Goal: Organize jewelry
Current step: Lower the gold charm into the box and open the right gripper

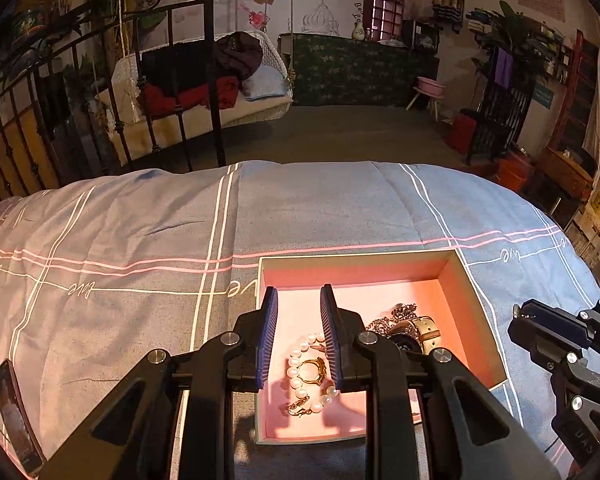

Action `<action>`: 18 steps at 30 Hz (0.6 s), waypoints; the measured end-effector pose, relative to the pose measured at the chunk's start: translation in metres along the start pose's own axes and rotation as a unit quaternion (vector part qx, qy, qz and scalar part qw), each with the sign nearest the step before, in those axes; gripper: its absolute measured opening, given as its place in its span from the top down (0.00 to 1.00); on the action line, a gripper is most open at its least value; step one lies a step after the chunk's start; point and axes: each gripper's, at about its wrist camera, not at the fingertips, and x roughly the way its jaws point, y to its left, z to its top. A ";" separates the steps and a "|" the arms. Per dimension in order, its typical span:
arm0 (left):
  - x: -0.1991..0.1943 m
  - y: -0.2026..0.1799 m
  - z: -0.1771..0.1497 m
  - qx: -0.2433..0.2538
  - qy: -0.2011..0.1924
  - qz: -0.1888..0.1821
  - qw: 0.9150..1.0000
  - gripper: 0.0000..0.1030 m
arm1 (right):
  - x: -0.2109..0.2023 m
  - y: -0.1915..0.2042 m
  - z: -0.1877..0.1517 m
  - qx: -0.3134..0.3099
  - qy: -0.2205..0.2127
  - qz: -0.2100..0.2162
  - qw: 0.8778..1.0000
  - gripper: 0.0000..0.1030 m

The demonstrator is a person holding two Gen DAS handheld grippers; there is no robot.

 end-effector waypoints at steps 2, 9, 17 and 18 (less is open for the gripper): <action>-0.001 -0.002 0.000 0.001 0.000 0.000 1.000 0.79 | 0.001 0.000 0.001 0.000 0.002 0.002 1.000 0.86; 0.001 -0.004 0.000 0.006 0.001 0.005 1.000 0.79 | 0.006 0.001 -0.002 -0.001 0.009 0.001 1.000 0.86; 0.006 -0.002 0.000 0.000 0.009 0.018 1.000 0.54 | 0.011 0.001 -0.004 0.001 0.020 0.007 1.000 0.85; 0.007 -0.001 0.001 -0.004 0.010 0.025 1.000 0.23 | 0.012 0.001 -0.004 0.003 0.023 0.010 1.000 0.75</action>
